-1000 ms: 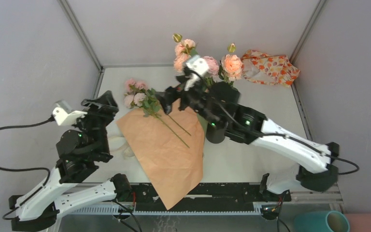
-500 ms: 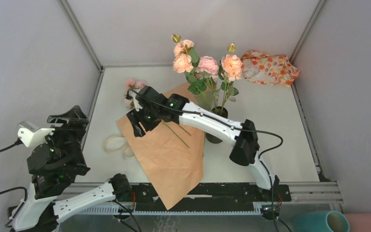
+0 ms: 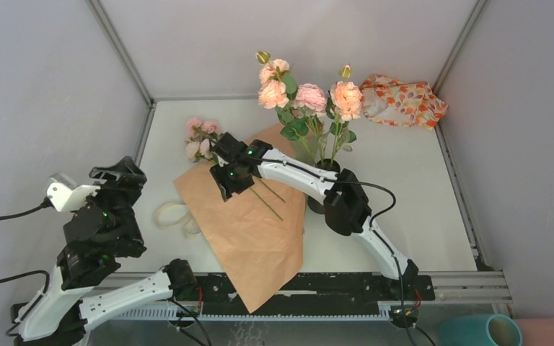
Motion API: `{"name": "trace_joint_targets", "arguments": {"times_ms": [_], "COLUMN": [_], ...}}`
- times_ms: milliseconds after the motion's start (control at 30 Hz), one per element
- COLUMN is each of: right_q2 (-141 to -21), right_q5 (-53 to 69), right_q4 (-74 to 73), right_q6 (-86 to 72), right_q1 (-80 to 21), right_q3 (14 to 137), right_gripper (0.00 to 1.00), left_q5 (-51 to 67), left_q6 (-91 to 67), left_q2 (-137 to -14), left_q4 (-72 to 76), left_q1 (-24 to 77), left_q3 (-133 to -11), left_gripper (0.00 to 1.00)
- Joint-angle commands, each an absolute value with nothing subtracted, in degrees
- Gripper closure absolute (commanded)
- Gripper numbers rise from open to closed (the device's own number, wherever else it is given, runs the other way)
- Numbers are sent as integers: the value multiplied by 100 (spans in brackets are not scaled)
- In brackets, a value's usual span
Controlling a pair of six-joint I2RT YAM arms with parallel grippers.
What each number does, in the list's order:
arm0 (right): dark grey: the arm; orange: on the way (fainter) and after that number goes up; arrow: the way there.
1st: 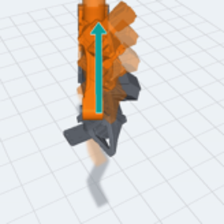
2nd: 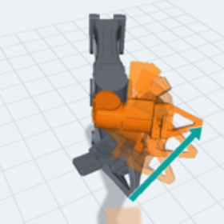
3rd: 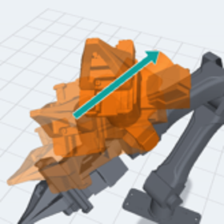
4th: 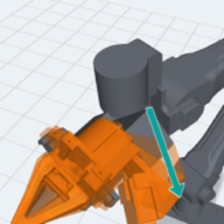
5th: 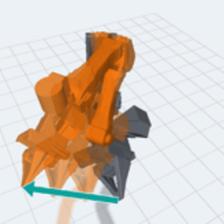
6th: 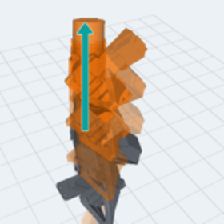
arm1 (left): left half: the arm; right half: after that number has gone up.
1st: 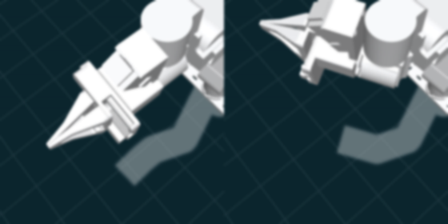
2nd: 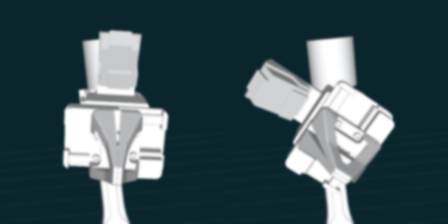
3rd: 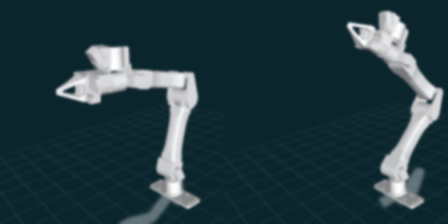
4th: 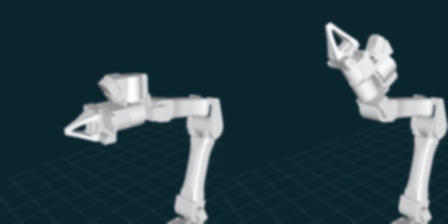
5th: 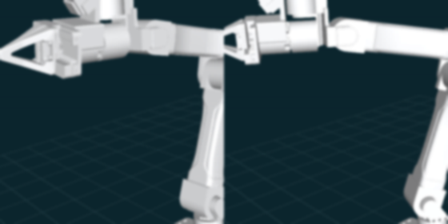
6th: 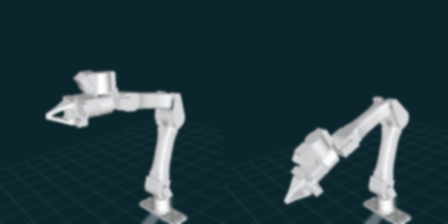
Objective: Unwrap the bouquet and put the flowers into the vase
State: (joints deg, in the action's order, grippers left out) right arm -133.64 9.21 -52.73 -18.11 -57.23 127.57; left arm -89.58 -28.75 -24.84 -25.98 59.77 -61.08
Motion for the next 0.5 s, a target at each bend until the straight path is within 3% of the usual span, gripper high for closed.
{"name": "trace_joint_targets", "arguments": {"times_ms": [0,133,467], "right_q2": [-13599,-13788,-14043], "right_q5": [301,-394,-606], "right_q4": [-5195,-5212,-5126], "right_q6": [-1882,-1901,-1902], "right_q1": [-5692,-5628,-5330], "right_q3": [12885,12900,12915], "right_gripper": [39,39,38], "left_q5": [-8867,-8706,-8643], "left_q6": [-3010,-2972,-2932], "left_q2": [-2675,-2735,-2725], "left_q4": [-2660,-2649,-2643], "left_q1": [5999,5994,5990], "left_q3": [-6041,-6038,-5936], "left_gripper": [32,32,32]}}
